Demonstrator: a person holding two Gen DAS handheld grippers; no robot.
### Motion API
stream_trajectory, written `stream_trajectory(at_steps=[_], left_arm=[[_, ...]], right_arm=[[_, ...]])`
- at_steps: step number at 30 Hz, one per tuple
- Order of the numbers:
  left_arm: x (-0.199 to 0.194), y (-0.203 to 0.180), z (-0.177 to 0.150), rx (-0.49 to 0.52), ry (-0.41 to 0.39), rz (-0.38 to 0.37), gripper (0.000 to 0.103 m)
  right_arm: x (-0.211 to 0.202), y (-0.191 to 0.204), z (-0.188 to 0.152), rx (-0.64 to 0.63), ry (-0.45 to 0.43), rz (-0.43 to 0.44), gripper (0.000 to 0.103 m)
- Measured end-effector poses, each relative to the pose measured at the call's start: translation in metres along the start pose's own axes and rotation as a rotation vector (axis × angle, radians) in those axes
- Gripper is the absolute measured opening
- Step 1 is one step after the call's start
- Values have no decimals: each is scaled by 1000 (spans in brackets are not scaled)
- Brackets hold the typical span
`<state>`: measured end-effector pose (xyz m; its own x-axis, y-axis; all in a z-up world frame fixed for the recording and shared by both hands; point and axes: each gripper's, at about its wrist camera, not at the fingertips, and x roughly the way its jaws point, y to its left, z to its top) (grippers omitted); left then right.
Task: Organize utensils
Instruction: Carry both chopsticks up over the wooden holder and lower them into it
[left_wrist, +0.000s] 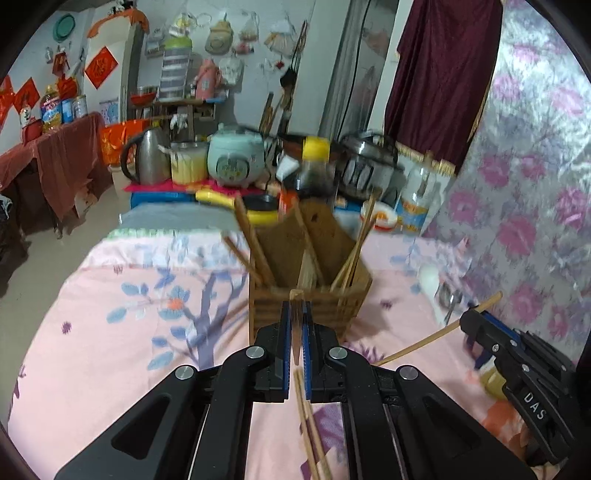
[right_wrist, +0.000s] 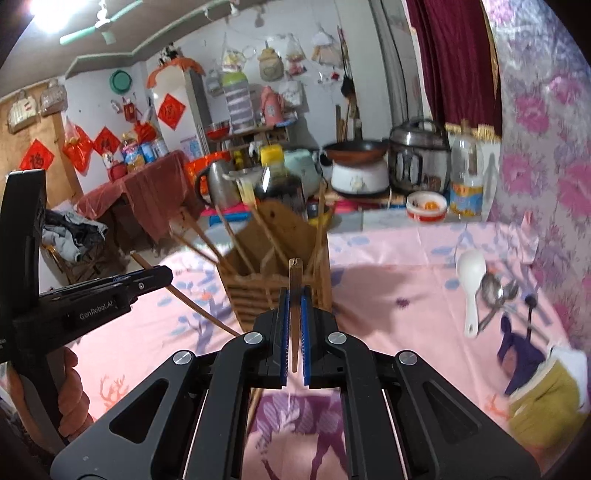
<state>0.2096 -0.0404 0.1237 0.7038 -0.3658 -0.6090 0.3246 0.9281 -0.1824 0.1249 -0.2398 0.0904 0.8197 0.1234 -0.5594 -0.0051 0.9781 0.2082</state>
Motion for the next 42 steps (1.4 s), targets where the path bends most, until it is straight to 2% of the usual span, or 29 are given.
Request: stream_trajectory(at_steps=[8, 10, 13, 17, 22, 26, 32, 36, 42], left_arm=[[-53, -1, 46, -54, -203, -20, 6], [-62, -1, 56, -56, -255, 8, 6], [-61, -6, 63, -34, -285, 52, 6], [-36, -7, 66, -20, -259, 72, 6], [5, 3, 73, -38, -193, 42, 6], [20, 13, 74, -71, -171, 23, 6], [5, 23, 78, -103, -215, -13, 6], [0, 25, 78, -108, -243, 3, 6], [26, 21, 72, -106, -238, 61, 7]], right_arm=[[-27, 7, 52, 19, -204, 4, 7], [-30, 6, 60, 38, -246, 2, 7], [-22, 5, 69, 62, -279, -2, 7], [4, 6, 74, 38, -259, -12, 7], [40, 6, 72, 14, -201, -22, 7], [55, 3, 70, 16, -165, -27, 7], [60, 1, 69, 18, -155, -31, 7], [58, 5, 68, 8, -161, -31, 7], [61, 7, 67, 1, -145, -32, 7]])
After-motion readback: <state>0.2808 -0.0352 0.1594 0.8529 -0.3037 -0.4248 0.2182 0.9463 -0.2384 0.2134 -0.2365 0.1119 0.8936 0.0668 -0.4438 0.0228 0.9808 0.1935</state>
